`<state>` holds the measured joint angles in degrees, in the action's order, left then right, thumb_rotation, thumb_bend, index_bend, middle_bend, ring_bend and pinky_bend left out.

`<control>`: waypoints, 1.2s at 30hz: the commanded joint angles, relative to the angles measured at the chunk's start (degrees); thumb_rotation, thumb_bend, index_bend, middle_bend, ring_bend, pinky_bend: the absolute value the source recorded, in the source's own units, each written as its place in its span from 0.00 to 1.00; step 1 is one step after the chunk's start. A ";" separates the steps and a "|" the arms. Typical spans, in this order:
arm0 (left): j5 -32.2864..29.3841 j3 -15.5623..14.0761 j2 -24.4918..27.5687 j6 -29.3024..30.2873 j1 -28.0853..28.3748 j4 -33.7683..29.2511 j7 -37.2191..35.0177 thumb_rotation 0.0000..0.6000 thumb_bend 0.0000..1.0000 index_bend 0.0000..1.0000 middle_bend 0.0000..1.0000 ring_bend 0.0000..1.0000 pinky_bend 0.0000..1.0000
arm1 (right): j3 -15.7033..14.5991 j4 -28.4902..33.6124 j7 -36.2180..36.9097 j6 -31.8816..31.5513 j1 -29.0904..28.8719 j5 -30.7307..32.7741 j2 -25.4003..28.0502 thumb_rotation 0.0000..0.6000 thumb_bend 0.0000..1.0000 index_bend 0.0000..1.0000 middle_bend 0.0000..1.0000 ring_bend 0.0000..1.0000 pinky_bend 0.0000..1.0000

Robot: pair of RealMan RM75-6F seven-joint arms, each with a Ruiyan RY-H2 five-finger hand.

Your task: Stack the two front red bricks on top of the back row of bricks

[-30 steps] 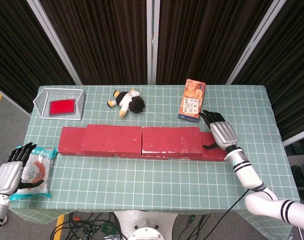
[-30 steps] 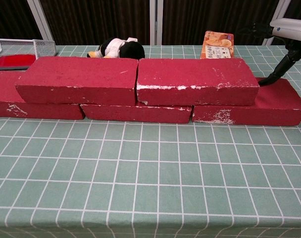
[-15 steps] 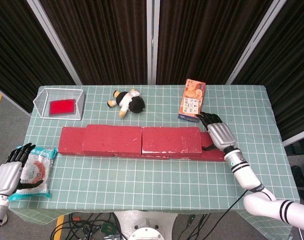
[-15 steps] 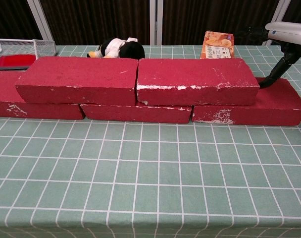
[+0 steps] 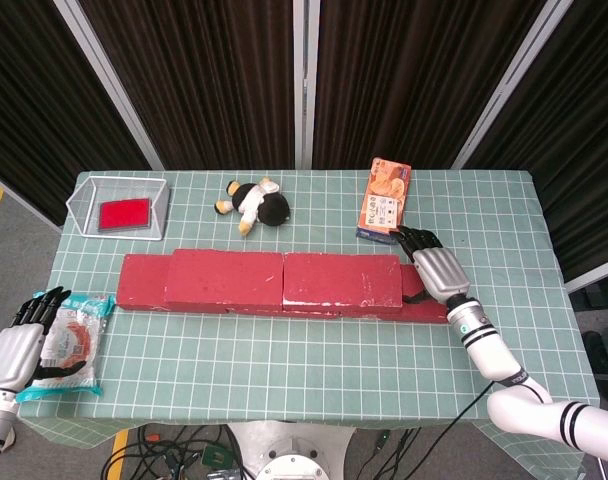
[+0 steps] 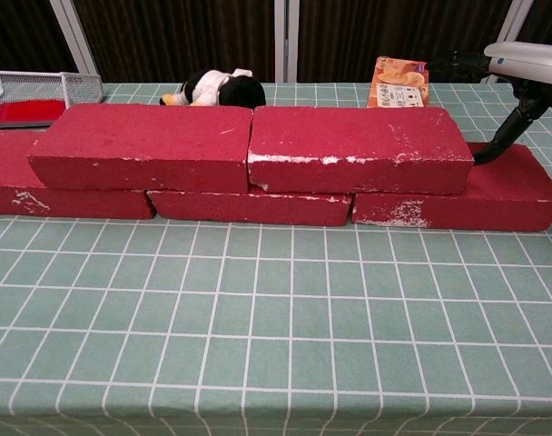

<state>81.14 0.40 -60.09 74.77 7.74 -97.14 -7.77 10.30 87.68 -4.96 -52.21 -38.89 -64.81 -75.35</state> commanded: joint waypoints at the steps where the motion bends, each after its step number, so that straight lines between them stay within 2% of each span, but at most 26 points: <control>1: 0.06 0.01 0.03 0.03 0.01 -0.05 -0.01 1.00 0.00 0.02 0.00 0.00 0.00 | -0.02 0.10 0.00 -0.07 0.09 -0.07 0.09 1.00 0.00 0.00 0.00 0.00 0.00; 31: 0.25 -0.19 0.08 0.18 -0.22 0.10 -0.40 1.00 0.00 0.02 0.00 0.00 0.00 | -0.05 1.04 -0.14 0.09 0.34 -0.47 0.39 1.00 0.00 0.00 0.00 0.00 0.00; 36: 0.20 -0.04 0.22 0.33 -0.21 -0.03 -0.36 1.00 0.00 0.02 0.00 0.00 0.00 | -0.01 2.38 0.06 -1.11 1.13 -1.22 2.12 1.00 0.00 0.00 0.00 0.00 0.00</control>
<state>81.33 0.34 -59.90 75.06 7.54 -97.14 -8.12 10.26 89.68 -5.01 -52.94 -38.05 -65.81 -73.67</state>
